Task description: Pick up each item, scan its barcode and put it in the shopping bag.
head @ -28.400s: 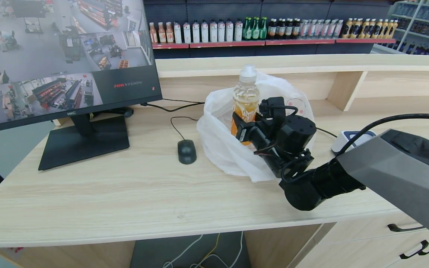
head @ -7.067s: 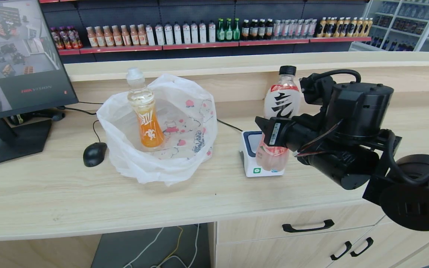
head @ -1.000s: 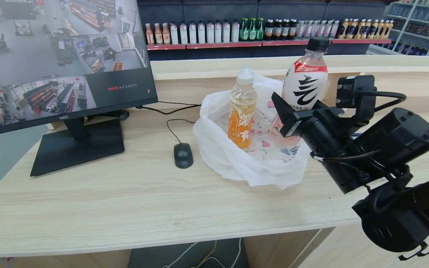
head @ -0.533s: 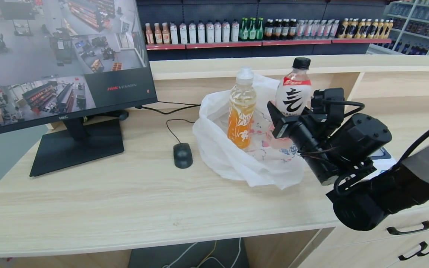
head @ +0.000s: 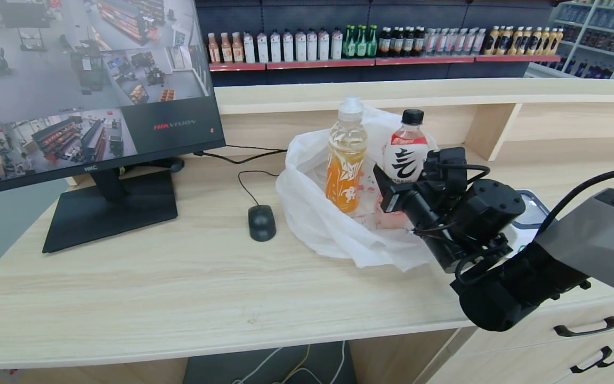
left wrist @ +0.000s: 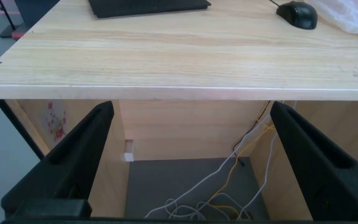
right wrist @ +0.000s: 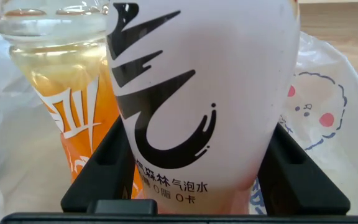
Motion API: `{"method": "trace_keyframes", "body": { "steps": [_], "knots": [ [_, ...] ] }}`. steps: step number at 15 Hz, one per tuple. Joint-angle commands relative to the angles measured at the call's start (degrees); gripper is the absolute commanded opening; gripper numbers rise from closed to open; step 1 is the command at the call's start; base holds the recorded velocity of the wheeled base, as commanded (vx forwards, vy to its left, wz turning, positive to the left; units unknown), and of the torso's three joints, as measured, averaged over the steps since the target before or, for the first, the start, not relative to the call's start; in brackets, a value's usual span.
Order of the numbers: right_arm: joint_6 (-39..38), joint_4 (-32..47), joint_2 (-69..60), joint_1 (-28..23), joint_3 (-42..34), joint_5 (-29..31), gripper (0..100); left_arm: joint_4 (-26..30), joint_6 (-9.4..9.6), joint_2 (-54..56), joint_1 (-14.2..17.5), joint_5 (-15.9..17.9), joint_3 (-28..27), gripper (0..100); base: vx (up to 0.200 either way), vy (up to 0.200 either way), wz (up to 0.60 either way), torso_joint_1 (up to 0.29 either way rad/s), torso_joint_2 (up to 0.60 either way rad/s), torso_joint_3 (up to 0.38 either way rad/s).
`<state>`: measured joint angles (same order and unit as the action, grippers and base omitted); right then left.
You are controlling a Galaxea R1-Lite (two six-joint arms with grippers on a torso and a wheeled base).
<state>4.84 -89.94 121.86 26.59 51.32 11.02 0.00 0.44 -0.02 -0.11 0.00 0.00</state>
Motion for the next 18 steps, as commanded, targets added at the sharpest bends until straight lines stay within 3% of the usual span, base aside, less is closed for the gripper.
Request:
{"method": "trace_keyframes", "body": {
  "steps": [1,17,18],
  "knots": [
    [0.0,-0.1,1.3,0.0,0.0,0.1,0,0.0,0.0,0.0,0.0,0.0,0.0,100,0.0,0.0,0.0,0.0,0.0,0.0],
    [-1.8,-0.1,1.3,0.8,-3.2,0.3,0,0.0,0.0,0.0,0.0,0.0,0.0,100,0.0,0.0,0.0,0.0,0.0,0.0],
    [-1.8,-0.1,1.2,0.8,-3.2,0.3,100,0.0,0.0,0.0,0.0,0.0,0.0,100,0.0,0.0,0.0,0.0,0.0,0.0]
  ]
}}
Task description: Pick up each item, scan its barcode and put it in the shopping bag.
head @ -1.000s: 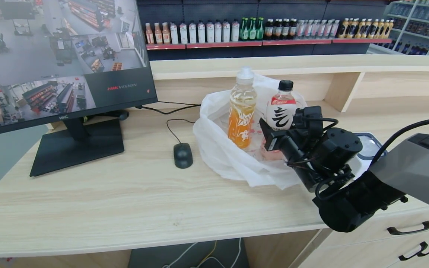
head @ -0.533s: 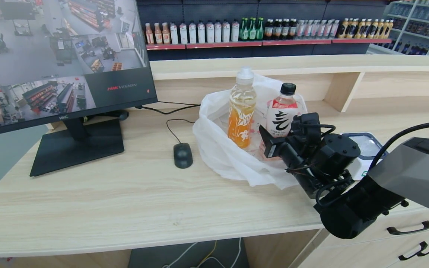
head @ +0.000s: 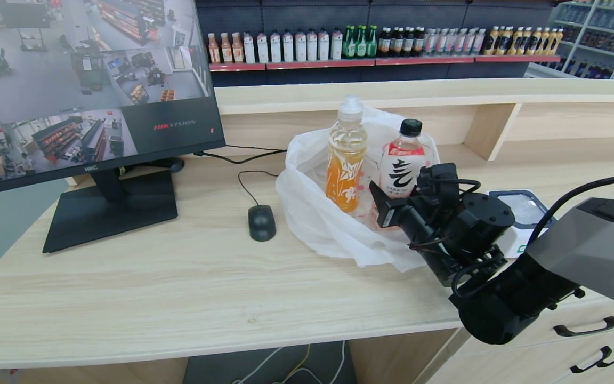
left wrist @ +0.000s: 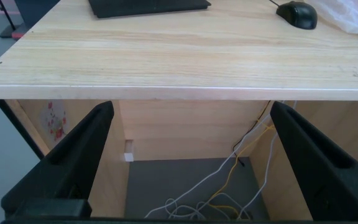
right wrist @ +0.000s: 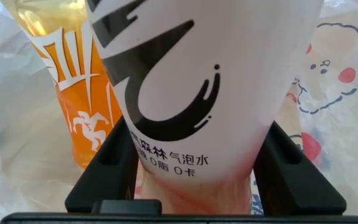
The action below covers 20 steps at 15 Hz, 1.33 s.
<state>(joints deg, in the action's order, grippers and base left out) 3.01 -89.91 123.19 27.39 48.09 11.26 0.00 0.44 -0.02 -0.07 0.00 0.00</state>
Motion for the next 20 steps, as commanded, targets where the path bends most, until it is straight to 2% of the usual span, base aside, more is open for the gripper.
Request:
{"method": "trace_keyframes", "body": {
  "steps": [1,6,14,16,18,20],
  "knots": [
    [0.0,-0.1,-0.1,0.0,0.1,0.1,100,0.0,0.0,0.0,0.0,0.1,0.0,100,0.0,0.0,0.0,0.0,0.0,0.0],
    [-0.7,-0.1,-3.7,-0.1,-2.4,0.2,100,0.0,0.0,0.0,0.0,0.0,0.0,100,0.0,0.0,0.0,0.0,0.0,0.0],
    [-0.4,-0.1,-22.3,-0.3,-12.2,0.2,100,0.0,0.0,0.0,0.0,0.0,0.0,100,0.0,0.0,0.0,0.0,0.0,0.0],
    [-0.3,-0.1,-27.3,-0.7,-16.2,0.2,100,0.0,0.0,0.0,0.0,0.0,0.0,100,0.0,0.0,0.0,0.0,0.0,0.0],
    [-0.1,-0.1,-35.9,-1.0,-26.9,0.2,100,0.0,0.0,0.0,0.0,0.1,0.0,100,0.0,0.0,0.0,0.0,0.0,0.0],
    [0.1,-0.1,-44.3,-6.0,-35.3,0.2,100,0.0,0.0,0.0,0.0,0.1,0.0,100,0.0,0.0,0.0,0.0,0.0,0.0]
  ]
}}
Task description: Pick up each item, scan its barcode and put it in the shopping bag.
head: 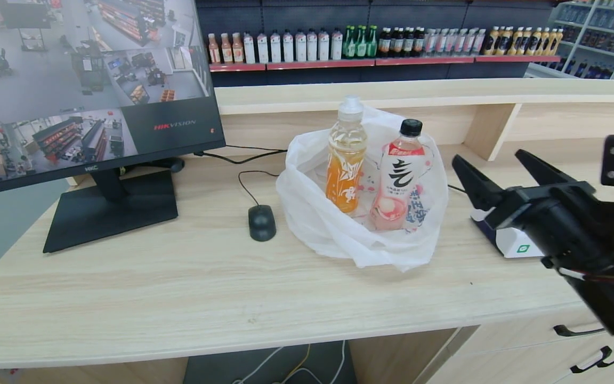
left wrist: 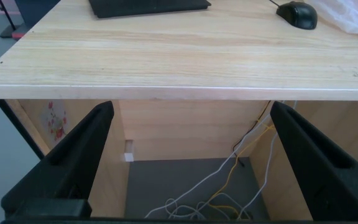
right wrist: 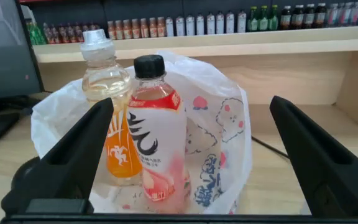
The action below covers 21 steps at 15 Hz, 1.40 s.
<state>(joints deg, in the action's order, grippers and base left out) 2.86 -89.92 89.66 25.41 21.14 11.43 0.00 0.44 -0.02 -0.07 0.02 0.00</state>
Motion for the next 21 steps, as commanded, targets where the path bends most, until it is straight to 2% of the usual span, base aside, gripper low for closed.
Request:
{"method": "trace_keyframes", "body": {
  "steps": [1,3,6,10,12,14,17,21],
  "knots": [
    [0.2,-0.1,-14.7,-5.5,-12.7,0.0,100,0.0,0.0,0.0,0.0,0.0,0.0,100,0.0,0.0,0.0,0.0,0.0,0.0],
    [0.6,-0.1,-21.9,-5.7,-19.7,0.0,100,0.0,0.0,0.0,0.0,0.0,0.0,100,0.0,0.0,0.0,0.0,0.0,0.0],
    [2.8,7.1,-29.2,-5.6,-21.1,0.1,100,0.0,0.18,0.0,0.0,0.0,0.0,100,0.0,0.0,0.0,0.0,0.0,0.0],
    [3.3,44.1,-53.0,-4.8,-21.1,-0.4,100,0.0,0.18,0.0,0.0,0.0,0.0,100,0.0,0.0,0.0,0.0,0.0,0.0],
    [3.0,56.4,-62.8,-4.4,-20.6,-0.4,100,0.0,0.18,0.0,0.0,0.1,0.0,100,0.0,0.0,0.0,0.0,0.0,0.0],
    [3.0,62.6,-68.1,-4.4,-21.0,-1.1,100,0.0,0.09,0.0,0.0,0.0,0.0,100,0.0,0.0,0.0,0.0,0.0,0.0],
    [3.3,76.2,-78.5,-4.4,-21.0,-3.4,100,0.0,0.09,0.0,0.0,0.1,0.0,100,0.0,0.0,0.0,0.0,0.0,0.0],
    [3.6,85.7,-86.8,-4.4,-21.0,-5.4,100,0.0,0.09,0.0,0.0,0.0,0.0,100,0.0,0.0,0.0,0.0,0.0,0.0]
  ]
}}
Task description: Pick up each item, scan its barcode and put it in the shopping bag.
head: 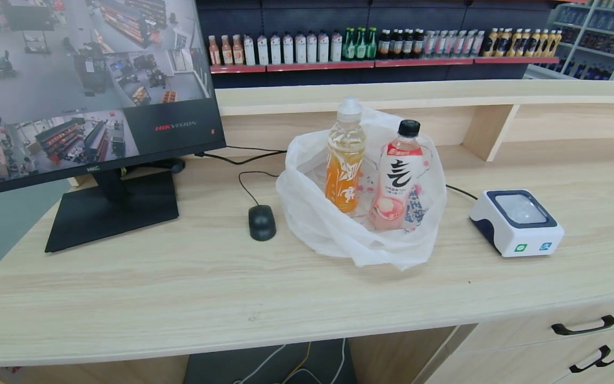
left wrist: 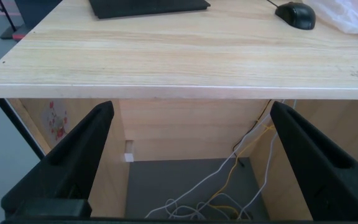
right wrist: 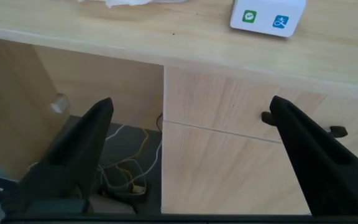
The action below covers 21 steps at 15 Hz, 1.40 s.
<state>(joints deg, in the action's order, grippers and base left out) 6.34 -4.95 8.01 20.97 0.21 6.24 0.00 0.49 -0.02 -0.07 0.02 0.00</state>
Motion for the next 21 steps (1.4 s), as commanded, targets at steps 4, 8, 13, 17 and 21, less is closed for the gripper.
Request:
{"method": "trace_keyframes", "body": {
  "steps": [4,8,13,17,21],
  "knots": [
    [-0.4,3.7,-2.8,-2.0,0.6,-0.5,100,0.0,-0.05,0.0,0.0,0.0,0.0,100,0.0,0.0,0.0,0.0,0.0,0.0],
    [-0.4,3.9,1.3,-17.8,0.6,-4.5,100,0.0,-0.14,0.0,0.0,0.0,0.0,100,0.0,0.0,0.0,0.0,0.0,0.0],
    [-0.7,5.1,-7.0,-21.8,1.1,-6.2,100,0.0,-0.14,0.0,0.0,0.0,0.0,100,0.0,0.0,0.0,0.0,0.0,0.0],
    [-2.3,1.6,-8.0,-21.0,0.0,-6.5,100,0.0,-0.22,0.0,0.0,0.0,0.0,100,0.0,0.0,0.0,0.0,0.0,0.0],
    [-9.8,1.5,-8.0,-21.0,-0.1,-8.1,100,0.0,-0.22,0.0,0.0,0.0,0.0,100,0.0,0.0,0.0,0.0,0.0,0.0]
  ]
}}
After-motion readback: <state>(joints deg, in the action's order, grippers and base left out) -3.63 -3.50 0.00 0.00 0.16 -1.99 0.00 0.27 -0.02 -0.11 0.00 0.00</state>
